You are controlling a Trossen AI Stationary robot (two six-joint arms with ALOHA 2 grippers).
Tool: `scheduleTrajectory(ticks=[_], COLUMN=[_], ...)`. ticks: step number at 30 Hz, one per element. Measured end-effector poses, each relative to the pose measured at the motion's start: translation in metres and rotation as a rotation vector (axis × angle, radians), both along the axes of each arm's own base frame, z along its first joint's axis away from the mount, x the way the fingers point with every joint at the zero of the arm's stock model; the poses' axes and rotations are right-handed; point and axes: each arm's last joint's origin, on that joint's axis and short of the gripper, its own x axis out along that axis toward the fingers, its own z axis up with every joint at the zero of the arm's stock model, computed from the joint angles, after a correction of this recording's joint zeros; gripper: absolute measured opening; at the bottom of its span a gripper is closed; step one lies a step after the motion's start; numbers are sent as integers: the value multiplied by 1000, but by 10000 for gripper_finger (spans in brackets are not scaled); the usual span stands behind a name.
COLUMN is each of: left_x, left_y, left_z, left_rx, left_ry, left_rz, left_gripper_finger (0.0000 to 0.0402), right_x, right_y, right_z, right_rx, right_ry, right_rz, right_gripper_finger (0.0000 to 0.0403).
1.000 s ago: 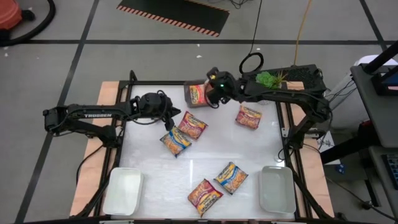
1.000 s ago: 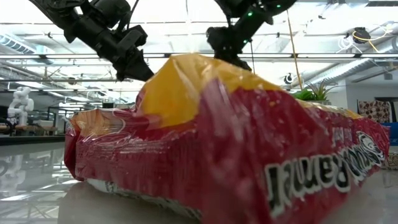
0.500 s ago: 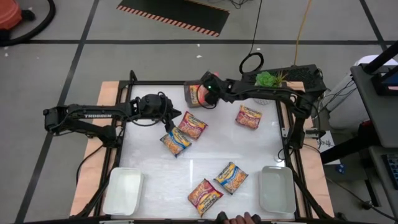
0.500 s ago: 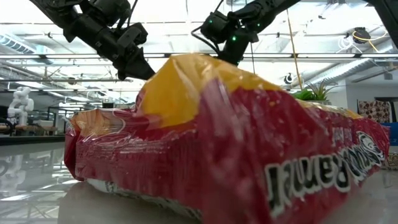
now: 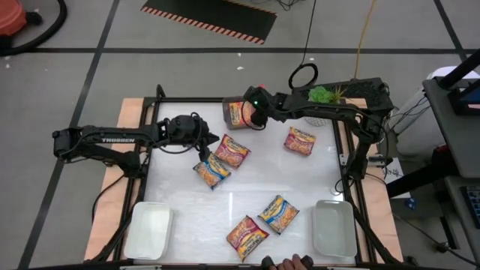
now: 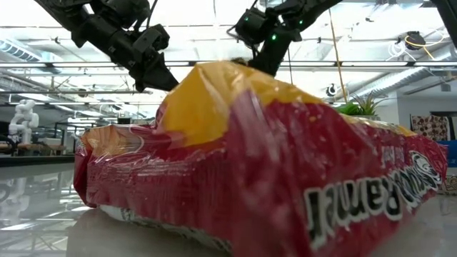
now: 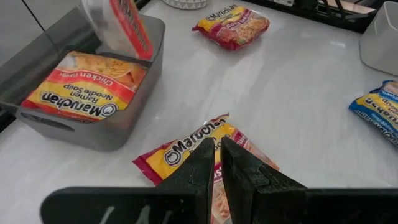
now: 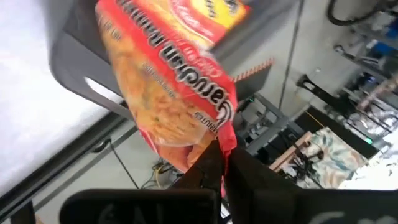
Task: Sort Maruchan noodles
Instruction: Put the orange noodle pack into the black bin
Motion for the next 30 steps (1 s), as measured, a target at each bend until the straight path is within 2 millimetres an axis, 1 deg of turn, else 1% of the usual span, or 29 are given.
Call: scheduleTrajectory(ticks=[2, 7, 10, 13, 19, 21, 26, 30], left_x=[0, 0, 0, 0, 0, 0, 0, 0], left_y=[0, 0, 0, 0, 0, 0, 0, -1], left_z=[0, 0, 0, 0, 0, 0, 0, 0], left_rx=[0, 0, 2, 2, 2, 2, 1, -2], left_ry=[1, 1, 1, 1, 0, 1, 1, 0], left_rz=[-1, -1, -2, -2, -2, -2, -1, -4], left_gripper_finger=[33, 33, 33, 33, 33, 33, 33, 33], right_x=[2, 8, 12, 17, 30, 32, 35, 36], right_y=[0, 1, 2, 4, 8, 10, 15, 19], right_z=[-6, -15, -16, -13, -5, -6, -10, -14], right_rx=[3, 4, 21, 45, 76, 99, 136, 184], right_ry=[31, 56, 20, -55, -221, -239, -273, -313], right_rz=[17, 42, 62, 107, 211, 231, 201, 149], right_gripper_finger=[0, 0, 1, 11, 56, 76, 126, 154])
